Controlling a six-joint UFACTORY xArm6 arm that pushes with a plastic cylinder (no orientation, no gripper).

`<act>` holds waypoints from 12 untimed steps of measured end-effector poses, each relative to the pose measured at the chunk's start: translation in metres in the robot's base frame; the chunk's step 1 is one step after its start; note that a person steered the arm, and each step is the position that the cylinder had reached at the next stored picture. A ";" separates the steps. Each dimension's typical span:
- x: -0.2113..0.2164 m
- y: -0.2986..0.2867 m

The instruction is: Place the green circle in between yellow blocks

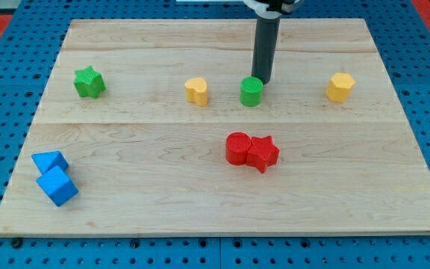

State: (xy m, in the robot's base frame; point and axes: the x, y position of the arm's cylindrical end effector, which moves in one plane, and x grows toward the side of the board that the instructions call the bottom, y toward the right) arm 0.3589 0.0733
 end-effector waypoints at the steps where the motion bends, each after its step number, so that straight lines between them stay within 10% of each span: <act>1: -0.007 0.032; 4: 0.070 0.037; 12: 0.039 -0.092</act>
